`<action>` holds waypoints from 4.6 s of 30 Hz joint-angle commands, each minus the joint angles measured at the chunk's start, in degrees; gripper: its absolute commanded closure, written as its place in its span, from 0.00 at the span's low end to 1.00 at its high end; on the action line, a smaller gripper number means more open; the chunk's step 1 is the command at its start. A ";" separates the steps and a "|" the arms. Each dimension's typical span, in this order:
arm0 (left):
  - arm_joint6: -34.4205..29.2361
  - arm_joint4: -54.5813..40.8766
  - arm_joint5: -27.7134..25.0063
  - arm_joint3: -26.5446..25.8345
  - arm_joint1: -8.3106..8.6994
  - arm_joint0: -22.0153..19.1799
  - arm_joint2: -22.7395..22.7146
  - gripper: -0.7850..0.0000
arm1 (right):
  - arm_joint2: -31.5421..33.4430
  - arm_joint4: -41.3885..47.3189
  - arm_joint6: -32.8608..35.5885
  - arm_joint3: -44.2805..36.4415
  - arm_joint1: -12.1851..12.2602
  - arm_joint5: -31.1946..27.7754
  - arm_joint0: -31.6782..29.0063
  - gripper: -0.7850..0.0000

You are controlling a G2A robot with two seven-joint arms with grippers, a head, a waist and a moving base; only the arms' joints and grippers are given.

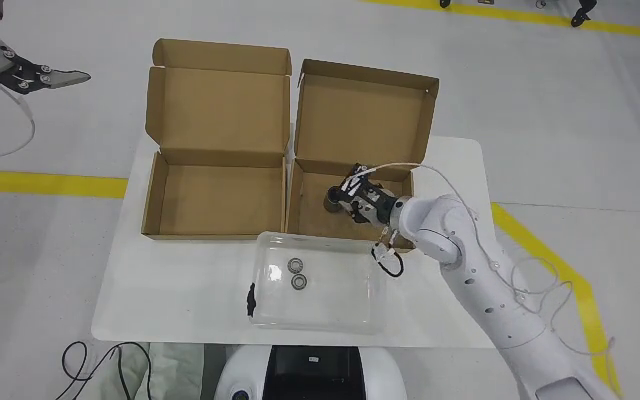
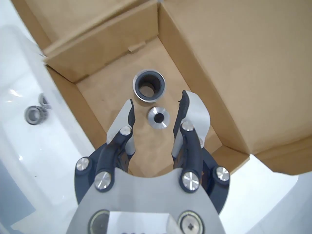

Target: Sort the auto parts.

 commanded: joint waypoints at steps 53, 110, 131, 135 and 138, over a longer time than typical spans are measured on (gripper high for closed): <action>0.00 0.00 0.00 0.00 0.00 0.00 0.00 0.00 | -11.86 -12.54 -20.06 -3.19 -0.14 -10.28 -9.83 0.53; 0.00 0.00 0.00 0.00 0.00 0.00 0.00 0.00 | -21.35 -18.33 -11.74 6.62 -6.26 4.41 -4.44 1.00; 0.00 0.00 0.00 0.00 0.00 0.00 0.00 0.00 | -13.46 -19.96 -23.71 2.66 -3.31 -0.96 -10.84 1.00; 0.00 0.00 0.00 0.00 0.00 0.00 0.00 0.00 | -13.87 -19.48 -23.88 3.93 -3.69 -0.97 -9.84 1.00; 0.00 0.00 0.00 0.00 0.00 0.00 0.00 0.00 | -13.85 -19.41 -25.82 4.52 -3.77 -1.93 -9.40 1.00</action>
